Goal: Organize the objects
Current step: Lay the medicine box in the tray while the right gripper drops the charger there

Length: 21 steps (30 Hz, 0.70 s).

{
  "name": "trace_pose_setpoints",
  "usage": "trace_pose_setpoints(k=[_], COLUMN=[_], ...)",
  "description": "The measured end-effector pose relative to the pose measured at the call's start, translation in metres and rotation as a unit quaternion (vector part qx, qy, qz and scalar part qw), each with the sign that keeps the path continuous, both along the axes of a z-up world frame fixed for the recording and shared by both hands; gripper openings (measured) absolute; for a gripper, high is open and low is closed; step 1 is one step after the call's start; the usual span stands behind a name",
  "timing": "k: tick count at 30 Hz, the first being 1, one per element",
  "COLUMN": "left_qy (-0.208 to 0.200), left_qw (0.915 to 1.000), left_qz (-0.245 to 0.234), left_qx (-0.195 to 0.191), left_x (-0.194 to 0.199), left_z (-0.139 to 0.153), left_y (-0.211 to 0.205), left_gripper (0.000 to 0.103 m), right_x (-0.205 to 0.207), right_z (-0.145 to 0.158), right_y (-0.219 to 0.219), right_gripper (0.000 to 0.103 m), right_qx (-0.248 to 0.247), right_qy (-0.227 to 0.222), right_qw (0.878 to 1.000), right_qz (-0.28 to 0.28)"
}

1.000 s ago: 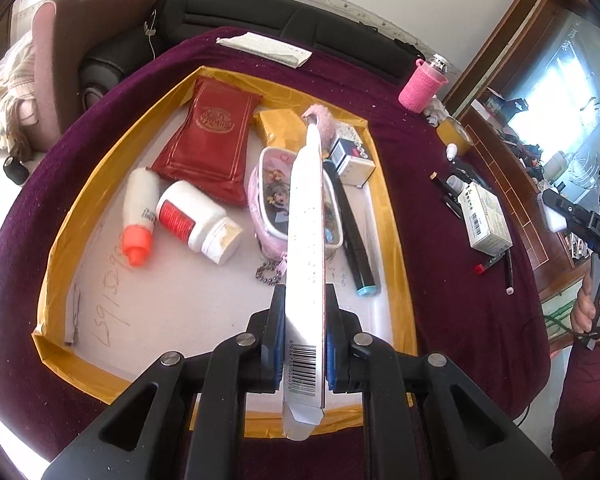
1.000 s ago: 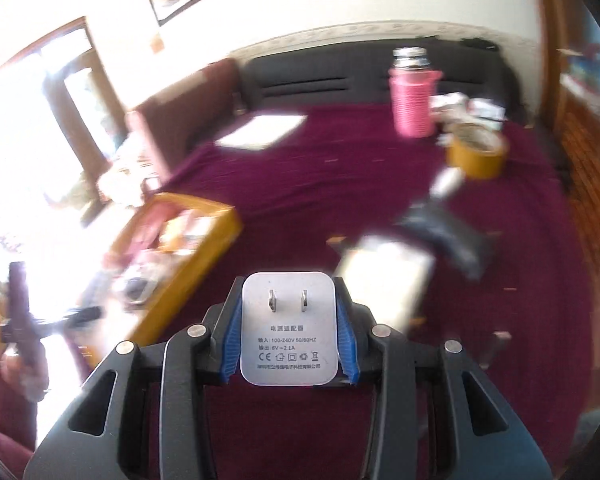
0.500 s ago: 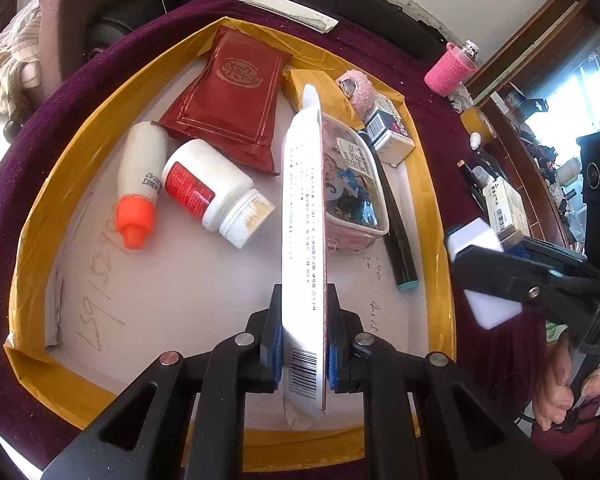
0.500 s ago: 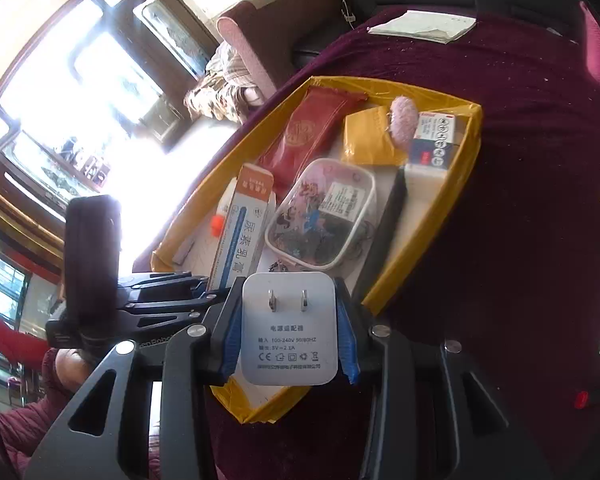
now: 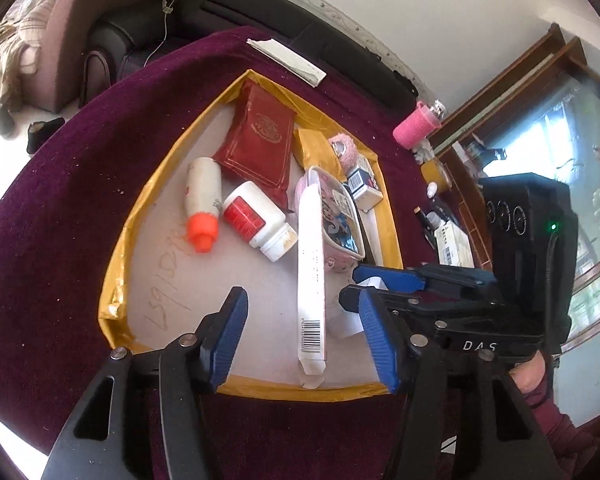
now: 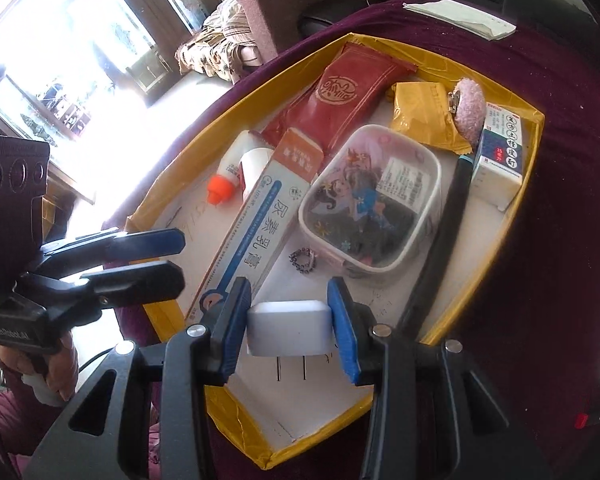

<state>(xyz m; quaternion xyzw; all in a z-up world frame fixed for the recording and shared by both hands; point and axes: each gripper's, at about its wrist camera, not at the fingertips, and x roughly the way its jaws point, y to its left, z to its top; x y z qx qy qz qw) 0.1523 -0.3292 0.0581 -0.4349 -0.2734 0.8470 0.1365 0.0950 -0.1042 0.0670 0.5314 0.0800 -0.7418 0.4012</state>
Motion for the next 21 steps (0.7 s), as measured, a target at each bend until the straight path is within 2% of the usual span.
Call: trace_pose_setpoints(k=[3,6,7,8,10,12,18,19,21], left_qy=[0.026,0.055,0.063,0.070,0.076,0.077,0.077,0.076,0.081], left_qw=[0.9991,0.9973,0.9967,0.9960,0.9953,0.9952,0.9959,0.9960,0.9956], left_qz=[0.019,0.026,0.029,0.031,0.033,0.037,0.041,0.041,0.040], left_qx=[0.026,0.041,0.043,0.045,0.050,0.048,0.026,0.023,0.026], left_x=[0.011,0.020,0.022,0.024,0.026,0.026,0.031,0.031,0.032], left_z=[0.003,0.007,0.008,0.009,0.011,0.011,0.009,0.009,0.009], left_y=[-0.018,-0.029,-0.032,-0.034,-0.040,-0.041,-0.042,-0.042,-0.043], left_gripper=[0.052,0.056,0.056,0.057,0.057,0.057,0.057,0.057,0.057], right_x=[-0.007,-0.012,-0.013,-0.014,-0.020,-0.026,-0.040,-0.042,-0.039], right_z=[0.000,0.014,0.021,0.025,0.030,0.027,-0.011,-0.016,-0.010], right_y=[-0.003,0.002,0.004,0.005,0.002,-0.010,-0.043,-0.045,-0.048], right_gripper=[0.040,0.041,0.042,0.048,0.058,0.059,0.058,0.054,0.055], right_qx=[-0.011,-0.059,-0.081,-0.099,-0.143,-0.174,-0.128,-0.109,-0.092], right_qy=[-0.018,-0.016,-0.016,-0.022,-0.054,-0.098,-0.147,-0.137,-0.097], right_qw=[1.000,0.998,0.996,0.994,0.988,0.980,0.980,0.984,0.991], right_qz=[-0.009,-0.028,-0.030,-0.030,-0.024,-0.013,-0.028,-0.038,-0.032])
